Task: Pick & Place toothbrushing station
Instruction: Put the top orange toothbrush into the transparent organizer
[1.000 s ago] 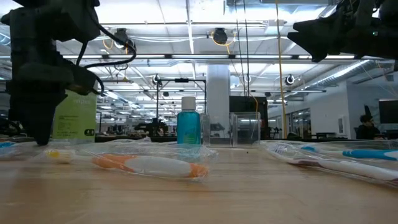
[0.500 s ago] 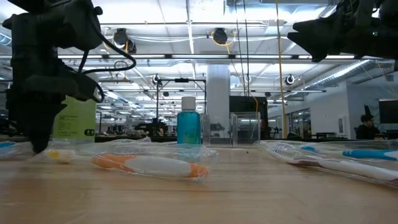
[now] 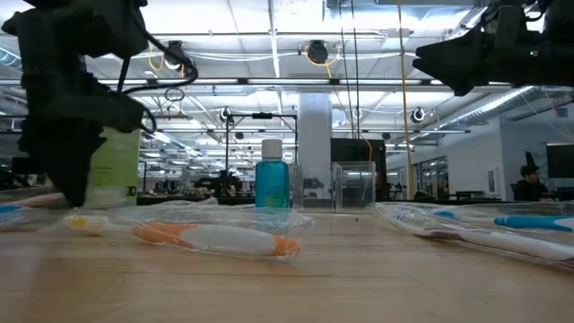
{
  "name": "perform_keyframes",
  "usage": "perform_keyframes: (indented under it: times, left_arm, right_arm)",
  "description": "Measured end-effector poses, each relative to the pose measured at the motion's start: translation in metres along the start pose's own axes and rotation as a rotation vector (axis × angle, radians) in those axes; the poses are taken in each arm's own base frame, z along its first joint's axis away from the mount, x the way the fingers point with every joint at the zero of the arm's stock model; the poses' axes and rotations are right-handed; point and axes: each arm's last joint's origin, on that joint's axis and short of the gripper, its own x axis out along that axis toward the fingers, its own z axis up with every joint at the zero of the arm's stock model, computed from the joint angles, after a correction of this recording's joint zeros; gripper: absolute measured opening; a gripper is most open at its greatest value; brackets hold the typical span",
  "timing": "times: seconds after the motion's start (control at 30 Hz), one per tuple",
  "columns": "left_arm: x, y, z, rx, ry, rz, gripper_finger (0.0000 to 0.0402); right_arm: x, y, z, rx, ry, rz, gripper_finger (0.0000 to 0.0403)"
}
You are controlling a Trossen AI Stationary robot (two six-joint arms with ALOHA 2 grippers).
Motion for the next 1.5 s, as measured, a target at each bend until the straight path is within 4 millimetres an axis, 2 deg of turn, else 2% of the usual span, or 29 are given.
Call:
perform_keyframes:
  times: [0.1, 0.3, 0.43, 0.6, 0.73, 0.9, 1.0, 1.17, 1.3, 1.43, 1.5]
  left_arm:
    - [-0.013, -0.007, 0.009, 0.022, -0.118, -0.009, 0.0009]
    - [-0.058, -0.03, 0.034, 0.138, -0.378, -0.054, 0.0021]
    - [-0.093, -0.046, 0.055, 0.222, -0.628, -0.093, 0.0008]
    - [-0.131, -0.063, 0.086, 0.424, -0.934, -0.148, 0.0023]
    - [-0.165, -0.058, 0.106, 0.53, -1.165, -0.206, 0.0011]
    - [-0.185, -0.026, 0.125, 0.487, -1.251, -0.195, 0.0017]
    - [-0.177, -0.008, 0.135, 0.43, -1.275, -0.15, 0.0017]
    - [-0.128, 0.003, 0.152, 0.446, -1.412, -0.302, 0.0011]
    - [-0.099, 0.011, 0.162, 0.4, -1.532, -0.388, 0.0013]
    - [-0.057, 0.007, 0.173, 0.39, -1.453, -0.385, 0.0008]
    - [-0.044, 0.001, 0.178, 0.415, -1.452, -0.377, 0.0012]
  right_arm:
    - [0.0, 0.0, 0.0, 0.001, 0.0, 0.0, 0.0185]
    - [0.0, 0.0, 0.0, -0.002, -0.001, -0.003, 0.0185]
    - [0.0, 0.0, 0.0, -0.003, 0.0, -0.003, 0.0185]
    - [0.0, 0.0, 0.0, -0.003, 0.0, -0.004, 0.0185]
    - [0.0, 0.0, 0.0, -0.003, 0.0, -0.004, 0.0185]
    - [0.0, 0.0, 0.0, -0.003, 0.0, -0.001, 0.0185]
    - [0.0, 0.0, 0.0, -0.008, 0.0, -0.003, 0.0185]
    - [0.0, 0.0, 0.0, -0.045, 0.0, -0.003, 0.0185]
    - [0.0, 0.0, 0.0, -0.045, 0.0, -0.003, 0.0185]
    - [0.0, 0.0, 0.0, -0.051, 0.0, -0.003, 0.0185]
    - [0.0, 0.0, 0.0, -0.051, 0.0, -0.003, 0.0185]
